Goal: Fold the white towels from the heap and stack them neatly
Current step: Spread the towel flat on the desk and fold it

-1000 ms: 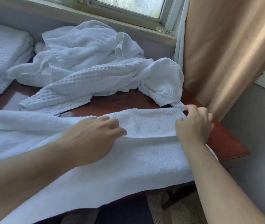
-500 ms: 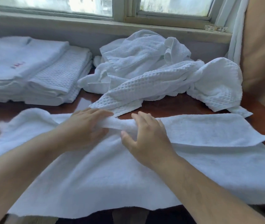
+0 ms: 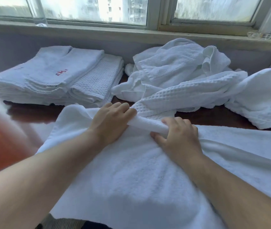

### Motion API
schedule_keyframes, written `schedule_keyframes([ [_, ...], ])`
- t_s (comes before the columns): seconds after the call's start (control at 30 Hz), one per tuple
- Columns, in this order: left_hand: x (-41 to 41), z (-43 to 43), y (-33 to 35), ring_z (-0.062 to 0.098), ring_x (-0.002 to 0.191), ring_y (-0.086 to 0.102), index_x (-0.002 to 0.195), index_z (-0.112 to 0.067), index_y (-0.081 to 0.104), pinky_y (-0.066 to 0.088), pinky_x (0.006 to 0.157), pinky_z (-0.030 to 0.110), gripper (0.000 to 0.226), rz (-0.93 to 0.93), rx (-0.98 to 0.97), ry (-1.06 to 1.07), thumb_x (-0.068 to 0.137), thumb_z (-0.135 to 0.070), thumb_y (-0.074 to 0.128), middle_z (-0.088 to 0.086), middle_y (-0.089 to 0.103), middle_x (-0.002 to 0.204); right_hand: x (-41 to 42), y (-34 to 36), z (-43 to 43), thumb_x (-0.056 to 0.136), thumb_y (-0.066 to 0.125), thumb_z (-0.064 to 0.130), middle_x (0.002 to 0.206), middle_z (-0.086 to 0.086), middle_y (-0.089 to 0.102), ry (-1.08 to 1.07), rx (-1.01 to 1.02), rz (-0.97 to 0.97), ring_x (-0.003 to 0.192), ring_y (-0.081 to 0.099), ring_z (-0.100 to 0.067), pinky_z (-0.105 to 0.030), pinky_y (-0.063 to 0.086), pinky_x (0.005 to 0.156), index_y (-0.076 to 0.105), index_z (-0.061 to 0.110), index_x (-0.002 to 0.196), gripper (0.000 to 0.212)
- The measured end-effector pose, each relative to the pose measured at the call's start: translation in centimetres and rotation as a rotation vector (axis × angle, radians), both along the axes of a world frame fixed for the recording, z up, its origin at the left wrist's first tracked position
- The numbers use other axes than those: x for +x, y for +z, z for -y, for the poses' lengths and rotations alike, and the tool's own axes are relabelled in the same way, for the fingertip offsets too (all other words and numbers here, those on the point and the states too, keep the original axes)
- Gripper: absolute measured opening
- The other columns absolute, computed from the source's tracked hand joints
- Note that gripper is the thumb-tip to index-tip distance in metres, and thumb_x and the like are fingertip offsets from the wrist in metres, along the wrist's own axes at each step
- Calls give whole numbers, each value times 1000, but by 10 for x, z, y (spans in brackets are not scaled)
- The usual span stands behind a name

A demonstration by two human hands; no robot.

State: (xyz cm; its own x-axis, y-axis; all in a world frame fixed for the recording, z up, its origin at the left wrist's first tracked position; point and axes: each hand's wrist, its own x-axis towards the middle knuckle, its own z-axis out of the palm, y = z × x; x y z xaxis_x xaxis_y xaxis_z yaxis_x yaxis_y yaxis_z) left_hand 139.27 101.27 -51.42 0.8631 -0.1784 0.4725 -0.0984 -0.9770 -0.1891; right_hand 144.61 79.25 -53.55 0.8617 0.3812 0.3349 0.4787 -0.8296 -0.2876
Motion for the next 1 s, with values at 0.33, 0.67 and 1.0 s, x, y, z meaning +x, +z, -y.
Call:
schedule_keyframes([
  [0.33, -61, -50, 9, 28, 97, 55, 98, -19, 66, 40, 84, 41, 22, -82, -11, 393, 76, -15, 65, 1, 60, 99, -11, 22, -24, 85, 57, 16, 112, -5, 59, -98, -306, 263, 106, 51, -31, -44, 35, 98, 60, 19, 120, 35],
  [0.67, -127, -70, 21, 32, 71, 64, 104, -19, 64, 39, 60, 33, 26, 156, -186, 326, 79, -17, 57, 0, 68, 84, -78, 20, -104, 82, 62, 14, 89, -10, 64, 236, 15, 357, 82, 60, -36, -43, 46, 69, 69, 10, 96, 16],
  [1.0, -168, -69, 2, 14, 130, 42, 126, -36, 52, 47, 96, 36, 34, -349, -283, 339, 93, -43, 46, -16, 51, 135, -97, 11, -79, 82, 57, 17, 91, -7, 61, 491, -159, 252, 83, 59, -32, -43, 51, 68, 68, 11, 112, 32],
])
